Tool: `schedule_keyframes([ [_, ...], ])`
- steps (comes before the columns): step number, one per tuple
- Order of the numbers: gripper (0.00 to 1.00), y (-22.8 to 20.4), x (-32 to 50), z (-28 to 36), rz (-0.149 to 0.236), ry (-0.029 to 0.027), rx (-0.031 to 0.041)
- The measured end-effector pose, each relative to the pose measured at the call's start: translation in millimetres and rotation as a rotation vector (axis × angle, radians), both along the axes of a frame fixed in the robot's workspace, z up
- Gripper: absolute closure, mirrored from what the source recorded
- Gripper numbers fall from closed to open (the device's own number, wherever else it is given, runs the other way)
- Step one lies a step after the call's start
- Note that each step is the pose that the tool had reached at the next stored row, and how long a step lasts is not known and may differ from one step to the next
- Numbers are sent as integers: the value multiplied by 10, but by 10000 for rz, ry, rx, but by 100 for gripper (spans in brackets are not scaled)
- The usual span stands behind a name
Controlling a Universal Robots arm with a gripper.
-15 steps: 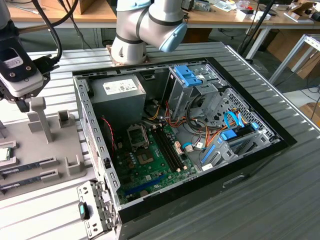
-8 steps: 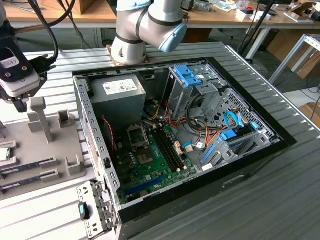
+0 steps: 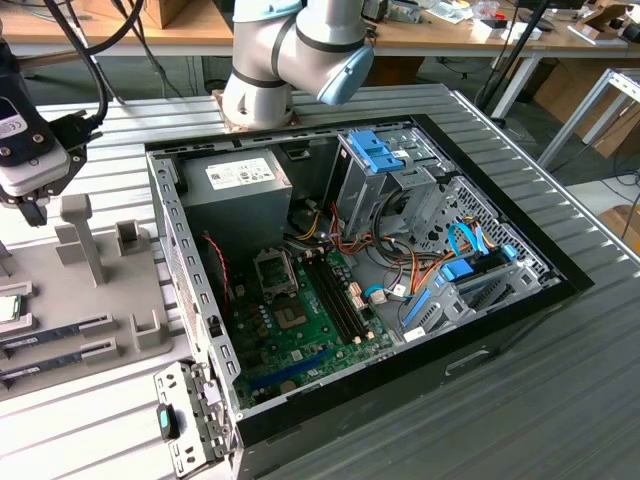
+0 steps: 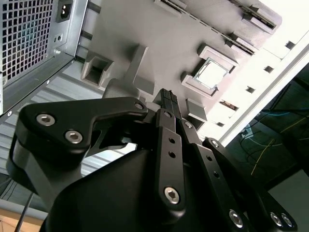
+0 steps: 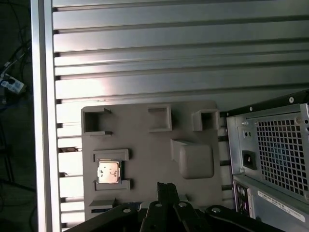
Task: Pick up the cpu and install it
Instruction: 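Reach for the cpu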
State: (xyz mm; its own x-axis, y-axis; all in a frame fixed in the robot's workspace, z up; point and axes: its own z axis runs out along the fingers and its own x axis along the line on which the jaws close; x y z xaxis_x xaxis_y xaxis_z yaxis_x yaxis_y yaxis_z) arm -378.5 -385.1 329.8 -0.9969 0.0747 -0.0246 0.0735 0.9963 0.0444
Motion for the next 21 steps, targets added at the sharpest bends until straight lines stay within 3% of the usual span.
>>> schedule_keyframes([
  [21,89,35,-135,-32,0,2,-1],
])
